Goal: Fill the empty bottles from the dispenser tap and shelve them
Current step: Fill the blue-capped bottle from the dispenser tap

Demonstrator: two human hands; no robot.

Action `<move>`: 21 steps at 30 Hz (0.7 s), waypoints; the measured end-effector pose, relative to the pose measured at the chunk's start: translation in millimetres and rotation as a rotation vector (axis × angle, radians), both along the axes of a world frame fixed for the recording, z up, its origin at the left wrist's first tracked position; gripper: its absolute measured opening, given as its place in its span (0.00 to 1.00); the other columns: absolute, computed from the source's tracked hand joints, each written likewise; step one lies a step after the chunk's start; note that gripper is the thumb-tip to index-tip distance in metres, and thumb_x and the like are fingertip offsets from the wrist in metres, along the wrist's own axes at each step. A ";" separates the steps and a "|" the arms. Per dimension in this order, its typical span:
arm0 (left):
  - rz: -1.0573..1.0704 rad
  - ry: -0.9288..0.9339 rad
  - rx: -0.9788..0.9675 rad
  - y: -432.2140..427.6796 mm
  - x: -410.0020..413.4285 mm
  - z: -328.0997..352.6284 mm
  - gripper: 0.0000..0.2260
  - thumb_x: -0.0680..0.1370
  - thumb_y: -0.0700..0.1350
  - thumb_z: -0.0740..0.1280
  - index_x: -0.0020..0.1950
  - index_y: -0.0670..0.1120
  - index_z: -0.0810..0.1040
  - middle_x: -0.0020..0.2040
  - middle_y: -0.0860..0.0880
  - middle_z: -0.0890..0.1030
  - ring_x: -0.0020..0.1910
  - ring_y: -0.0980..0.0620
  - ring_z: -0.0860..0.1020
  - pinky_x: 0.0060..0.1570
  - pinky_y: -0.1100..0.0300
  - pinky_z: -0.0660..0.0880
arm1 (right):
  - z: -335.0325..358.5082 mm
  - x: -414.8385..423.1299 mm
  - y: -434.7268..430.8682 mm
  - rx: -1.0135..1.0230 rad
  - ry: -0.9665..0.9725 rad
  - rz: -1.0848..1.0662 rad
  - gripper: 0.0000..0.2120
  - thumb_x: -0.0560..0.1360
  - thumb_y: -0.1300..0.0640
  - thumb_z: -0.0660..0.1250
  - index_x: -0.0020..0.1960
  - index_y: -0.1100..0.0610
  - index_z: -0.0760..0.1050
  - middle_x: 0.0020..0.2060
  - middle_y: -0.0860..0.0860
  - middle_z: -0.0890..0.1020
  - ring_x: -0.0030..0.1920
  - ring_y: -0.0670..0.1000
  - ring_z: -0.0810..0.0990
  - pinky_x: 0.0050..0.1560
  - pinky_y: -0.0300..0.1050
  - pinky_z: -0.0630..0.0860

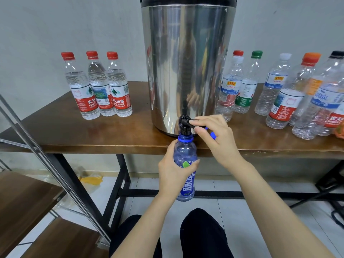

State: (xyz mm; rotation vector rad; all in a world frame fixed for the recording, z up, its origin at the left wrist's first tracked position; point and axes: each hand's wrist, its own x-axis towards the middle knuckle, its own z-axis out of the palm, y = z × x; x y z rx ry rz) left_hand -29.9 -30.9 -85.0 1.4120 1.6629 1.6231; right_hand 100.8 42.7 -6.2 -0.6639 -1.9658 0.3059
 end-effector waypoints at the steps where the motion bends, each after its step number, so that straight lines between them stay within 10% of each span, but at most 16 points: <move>1: -0.002 0.003 -0.002 -0.1 0.0 0.3 0.32 0.67 0.46 0.81 0.62 0.65 0.68 0.52 0.66 0.79 0.52 0.69 0.78 0.48 0.76 0.72 | -1.0 -0.9 -0.6 0.000 0.014 0.000 0.12 0.78 0.53 0.63 0.56 0.53 0.82 0.52 0.37 0.79 0.56 0.46 0.74 0.56 0.27 0.65; 7: -0.004 0.002 0.008 -0.4 -0.2 1.6 0.32 0.67 0.46 0.81 0.61 0.67 0.68 0.51 0.69 0.79 0.51 0.69 0.79 0.48 0.76 0.72 | -3.7 -3.2 2.6 0.160 0.035 -0.084 0.12 0.75 0.49 0.68 0.49 0.57 0.83 0.47 0.47 0.84 0.50 0.46 0.78 0.51 0.38 0.74; 21: -0.021 0.009 -0.045 -0.6 -1.7 3.3 0.33 0.67 0.46 0.81 0.60 0.68 0.67 0.50 0.77 0.76 0.52 0.70 0.78 0.48 0.76 0.73 | -5.5 -6.8 8.4 0.252 0.115 -0.091 0.10 0.74 0.54 0.70 0.42 0.60 0.84 0.42 0.43 0.80 0.43 0.47 0.79 0.49 0.29 0.69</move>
